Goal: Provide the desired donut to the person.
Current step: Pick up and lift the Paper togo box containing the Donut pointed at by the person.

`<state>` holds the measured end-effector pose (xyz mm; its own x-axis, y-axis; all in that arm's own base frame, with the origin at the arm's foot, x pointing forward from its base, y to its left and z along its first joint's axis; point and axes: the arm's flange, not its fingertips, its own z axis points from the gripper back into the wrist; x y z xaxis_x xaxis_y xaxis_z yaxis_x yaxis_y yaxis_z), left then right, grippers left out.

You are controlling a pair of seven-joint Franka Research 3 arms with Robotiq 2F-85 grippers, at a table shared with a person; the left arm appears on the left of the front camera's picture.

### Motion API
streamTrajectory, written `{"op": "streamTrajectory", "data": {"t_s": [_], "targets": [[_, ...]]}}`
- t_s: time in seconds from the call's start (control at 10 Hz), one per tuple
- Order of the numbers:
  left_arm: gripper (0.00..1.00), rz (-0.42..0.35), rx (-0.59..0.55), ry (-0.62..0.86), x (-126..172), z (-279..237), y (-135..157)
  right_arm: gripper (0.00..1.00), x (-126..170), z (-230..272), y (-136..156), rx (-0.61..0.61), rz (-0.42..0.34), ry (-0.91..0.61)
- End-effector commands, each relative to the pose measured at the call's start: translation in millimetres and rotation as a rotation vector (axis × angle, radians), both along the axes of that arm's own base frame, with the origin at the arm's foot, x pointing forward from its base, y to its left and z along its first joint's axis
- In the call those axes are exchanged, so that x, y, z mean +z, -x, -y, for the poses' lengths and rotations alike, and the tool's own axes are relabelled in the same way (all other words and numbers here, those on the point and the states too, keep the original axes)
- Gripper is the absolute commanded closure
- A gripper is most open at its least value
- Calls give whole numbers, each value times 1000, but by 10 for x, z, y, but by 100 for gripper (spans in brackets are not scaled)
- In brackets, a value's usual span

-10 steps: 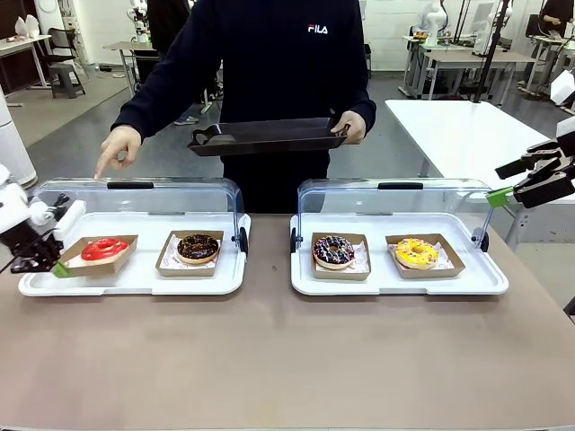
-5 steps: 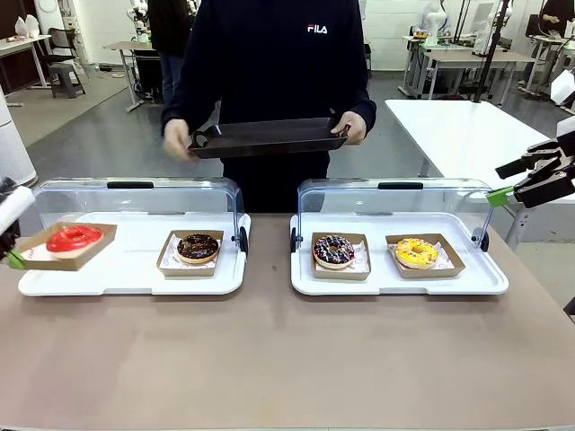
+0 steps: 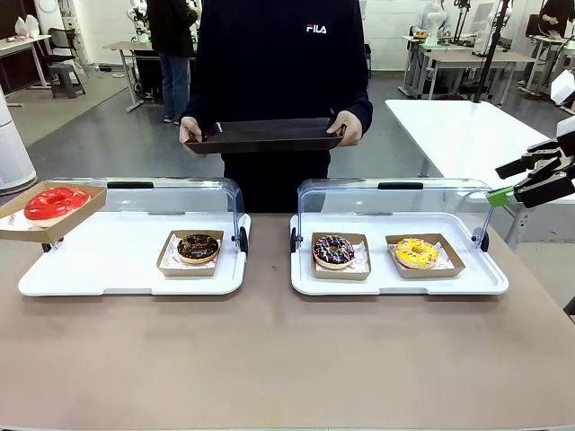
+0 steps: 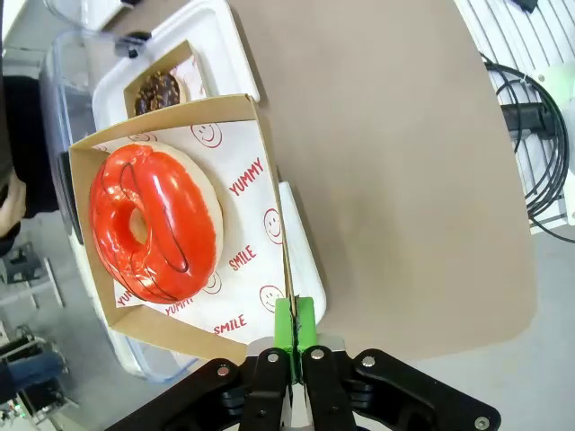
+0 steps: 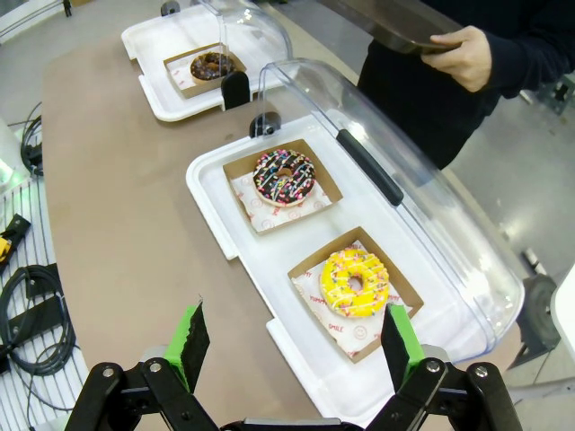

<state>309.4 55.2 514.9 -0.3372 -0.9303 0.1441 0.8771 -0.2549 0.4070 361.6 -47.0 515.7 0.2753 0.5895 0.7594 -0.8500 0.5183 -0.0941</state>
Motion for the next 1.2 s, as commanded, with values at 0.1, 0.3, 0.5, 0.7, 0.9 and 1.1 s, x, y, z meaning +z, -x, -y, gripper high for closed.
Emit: {"op": "streamTrajectory", "data": {"t_s": [0.1,0.3,0.5,0.7,0.9,1.1], "targets": [[100,0,0,0,0,0,0,0,-10,-14,-20,-3,3,-16],[100,0,0,0,0,0,0,0,-10,-14,-20,-3,3,-16],[100,0,0,0,0,0,0,0,-10,-14,-20,-3,3,-16],[100,0,0,0,0,0,0,0,-10,-14,-20,-3,3,-16],[100,0,0,0,0,0,0,0,-10,-14,-20,-3,3,-16],[100,0,0,0,0,0,0,0,-10,-14,-20,-3,3,-16]]}}
